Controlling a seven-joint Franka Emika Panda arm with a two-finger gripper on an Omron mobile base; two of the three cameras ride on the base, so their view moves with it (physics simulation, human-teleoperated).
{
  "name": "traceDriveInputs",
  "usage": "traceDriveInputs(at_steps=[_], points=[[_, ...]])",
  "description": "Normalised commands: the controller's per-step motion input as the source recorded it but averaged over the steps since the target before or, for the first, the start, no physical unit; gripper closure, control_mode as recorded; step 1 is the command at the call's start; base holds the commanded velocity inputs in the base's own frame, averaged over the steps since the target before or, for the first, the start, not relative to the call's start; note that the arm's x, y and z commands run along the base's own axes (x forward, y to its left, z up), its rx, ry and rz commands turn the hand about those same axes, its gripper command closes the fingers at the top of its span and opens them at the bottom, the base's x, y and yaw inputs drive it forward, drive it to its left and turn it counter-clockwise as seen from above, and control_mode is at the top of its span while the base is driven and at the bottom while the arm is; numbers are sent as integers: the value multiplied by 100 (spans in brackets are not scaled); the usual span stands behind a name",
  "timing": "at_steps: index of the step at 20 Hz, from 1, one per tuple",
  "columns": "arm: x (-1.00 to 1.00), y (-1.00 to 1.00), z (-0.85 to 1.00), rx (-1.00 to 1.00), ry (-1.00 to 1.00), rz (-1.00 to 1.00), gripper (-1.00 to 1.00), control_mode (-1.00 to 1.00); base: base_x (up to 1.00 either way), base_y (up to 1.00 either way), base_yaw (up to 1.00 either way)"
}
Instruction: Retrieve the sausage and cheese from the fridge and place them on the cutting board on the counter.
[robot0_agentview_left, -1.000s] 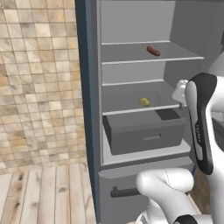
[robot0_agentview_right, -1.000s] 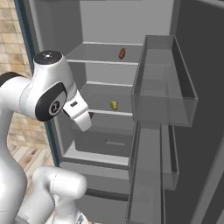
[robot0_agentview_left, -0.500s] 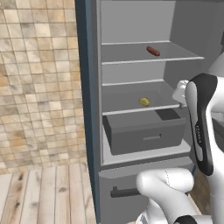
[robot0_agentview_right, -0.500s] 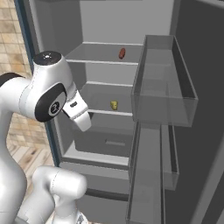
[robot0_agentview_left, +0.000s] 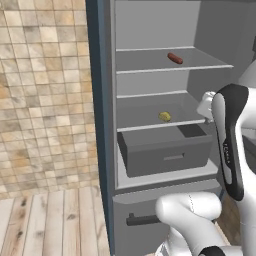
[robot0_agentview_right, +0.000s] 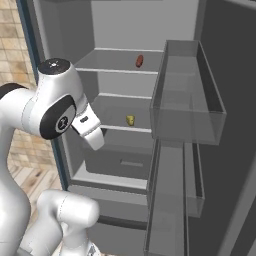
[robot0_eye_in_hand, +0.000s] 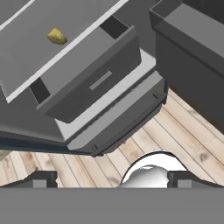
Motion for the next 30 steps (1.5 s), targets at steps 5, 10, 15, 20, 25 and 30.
traceDriveInputs(at_steps=[5, 10, 15, 20, 25, 30], points=[[0, 0, 0, 0, 0, 0, -100, -100, 0, 0, 0], [0, 0, 0, 0, 0, 0, -100, -100, 0, 0, 0], [-3, 2, -28, -4, -2, 0, -100, -100, 0, 0, 0], [27, 12, -56, -11, -14, 9, -100, -100, 0, 0, 0], [48, 0, -3, -2, -4, 26, -100, -100, 0, 0, 0], [30, -1, 0, 0, -16, 28, -100, -100, 0, 0, 0]])
